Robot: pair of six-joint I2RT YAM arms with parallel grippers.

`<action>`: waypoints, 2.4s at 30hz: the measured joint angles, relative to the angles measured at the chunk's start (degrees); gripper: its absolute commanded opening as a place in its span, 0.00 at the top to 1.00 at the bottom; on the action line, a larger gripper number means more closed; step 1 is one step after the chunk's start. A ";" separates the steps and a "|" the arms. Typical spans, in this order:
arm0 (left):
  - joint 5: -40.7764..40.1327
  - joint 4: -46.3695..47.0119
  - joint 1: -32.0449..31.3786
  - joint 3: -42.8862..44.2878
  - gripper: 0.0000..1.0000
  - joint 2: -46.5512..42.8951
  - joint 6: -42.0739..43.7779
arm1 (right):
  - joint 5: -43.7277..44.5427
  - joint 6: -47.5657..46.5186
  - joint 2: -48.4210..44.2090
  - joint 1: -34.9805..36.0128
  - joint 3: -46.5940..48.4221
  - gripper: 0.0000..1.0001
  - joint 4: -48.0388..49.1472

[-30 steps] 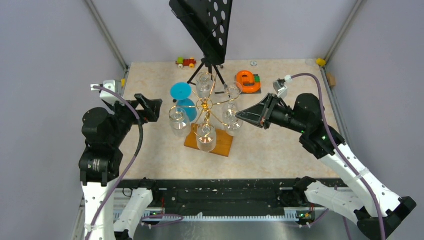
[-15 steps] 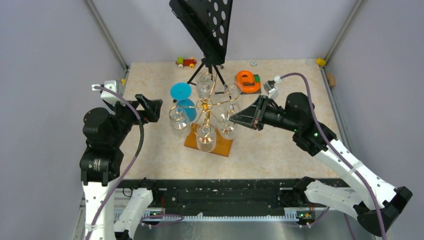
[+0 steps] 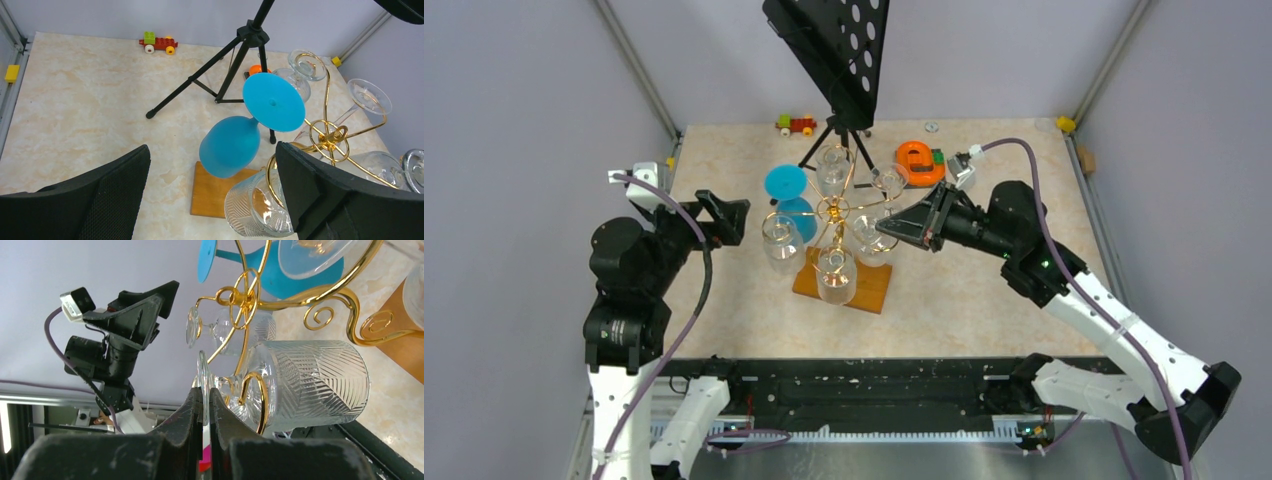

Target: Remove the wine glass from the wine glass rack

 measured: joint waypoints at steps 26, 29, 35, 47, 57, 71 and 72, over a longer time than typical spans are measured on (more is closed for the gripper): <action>0.70 -0.17 -0.92 0.24 0.01 0.68 2.12 | 17.55 -1.51 0.02 0.00 1.14 1.00 -1.75; 4.04 0.15 -0.92 0.24 0.01 0.17 2.80 | 19.43 -1.33 -1.81 0.00 1.14 1.00 -3.91; 11.91 1.53 -0.92 1.05 0.03 -0.22 2.60 | 21.77 -0.55 -5.60 0.00 1.14 1.00 -8.00; 32.26 19.85 -1.01 1.22 0.06 3.85 -13.66 | 26.21 0.02 -14.56 -0.02 1.14 1.00 -13.86; 33.14 39.10 -20.90 2.19 0.09 15.41 -25.44 | 33.00 -5.22 -16.22 -0.13 7.32 1.00 -18.73; 24.57 51.41 -34.25 9.31 0.14 35.80 -33.88 | 39.45 -15.13 -14.08 -0.15 20.06 1.00 -10.25; 23.69 53.18 -34.29 9.31 0.14 36.30 -35.67 | 39.17 -15.06 -13.46 -0.15 20.31 1.00 -9.22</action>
